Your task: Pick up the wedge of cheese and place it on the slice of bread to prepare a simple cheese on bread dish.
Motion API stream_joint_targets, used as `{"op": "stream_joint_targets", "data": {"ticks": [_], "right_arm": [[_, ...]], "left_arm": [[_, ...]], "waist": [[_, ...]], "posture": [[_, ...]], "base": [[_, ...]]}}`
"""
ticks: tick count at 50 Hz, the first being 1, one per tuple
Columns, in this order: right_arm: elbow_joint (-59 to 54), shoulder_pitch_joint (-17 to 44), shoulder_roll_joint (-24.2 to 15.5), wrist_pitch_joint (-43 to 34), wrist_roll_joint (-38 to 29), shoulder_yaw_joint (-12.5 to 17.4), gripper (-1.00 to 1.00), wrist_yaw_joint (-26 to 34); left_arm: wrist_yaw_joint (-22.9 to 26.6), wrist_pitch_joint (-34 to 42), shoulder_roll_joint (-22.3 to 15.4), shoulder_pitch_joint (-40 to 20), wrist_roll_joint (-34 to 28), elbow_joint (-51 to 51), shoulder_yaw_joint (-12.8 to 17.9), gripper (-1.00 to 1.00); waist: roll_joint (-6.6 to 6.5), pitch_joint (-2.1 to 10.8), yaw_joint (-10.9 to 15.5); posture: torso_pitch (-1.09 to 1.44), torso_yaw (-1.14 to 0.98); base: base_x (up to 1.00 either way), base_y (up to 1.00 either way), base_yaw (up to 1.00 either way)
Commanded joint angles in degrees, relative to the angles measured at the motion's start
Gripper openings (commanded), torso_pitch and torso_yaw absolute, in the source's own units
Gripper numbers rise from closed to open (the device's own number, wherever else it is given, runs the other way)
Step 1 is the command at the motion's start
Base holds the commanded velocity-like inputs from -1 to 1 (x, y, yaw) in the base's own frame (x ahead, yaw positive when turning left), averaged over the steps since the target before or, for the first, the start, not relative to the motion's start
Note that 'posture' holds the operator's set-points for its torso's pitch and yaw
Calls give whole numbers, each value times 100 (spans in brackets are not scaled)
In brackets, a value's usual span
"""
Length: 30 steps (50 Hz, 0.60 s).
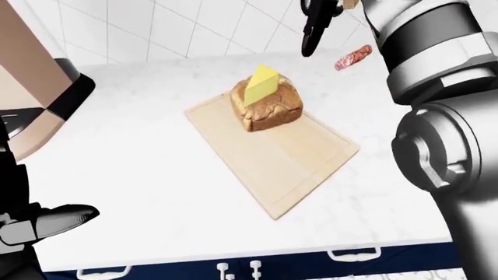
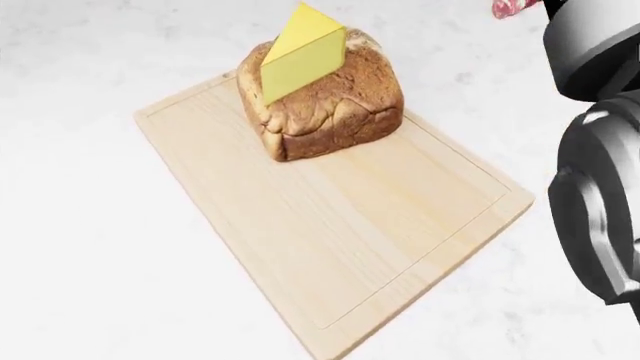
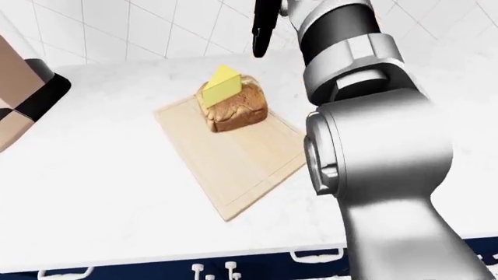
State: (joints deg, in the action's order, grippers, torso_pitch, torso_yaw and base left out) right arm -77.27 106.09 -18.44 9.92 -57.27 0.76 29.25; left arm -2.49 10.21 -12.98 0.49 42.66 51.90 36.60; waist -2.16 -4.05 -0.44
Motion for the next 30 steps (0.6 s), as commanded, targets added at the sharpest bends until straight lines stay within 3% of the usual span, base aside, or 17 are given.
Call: {"op": "stream_joint_targets", "data": {"ticks": [1,17,23,30], "right_arm": [[311,296,-198,-10,-47,-13,100,-20],[755,428,-799,-180,-454,-99,100,460],[1077,297,-1321,-306,-740,-83,100,812],[1895,-57,-1981,-486,-887,170,100,1442]], "left_arm": [[20,-116,-68,-58,8,150,56,100],[58,-113,-25,-44,-34,175,28,100],[53,-109,-27,-45,-38,185,31,100],[107,-129,46,-4,-133,240,-65,100]], "waist": [[-21,147,-2],[20,100,22],[52,83,46],[107,60,85]], "posture": [[0,0],[0,0],[0,0],[0,0]], "base": [[0,0,0],[0,0,0],[0,0,0],[0,0,0]]}}
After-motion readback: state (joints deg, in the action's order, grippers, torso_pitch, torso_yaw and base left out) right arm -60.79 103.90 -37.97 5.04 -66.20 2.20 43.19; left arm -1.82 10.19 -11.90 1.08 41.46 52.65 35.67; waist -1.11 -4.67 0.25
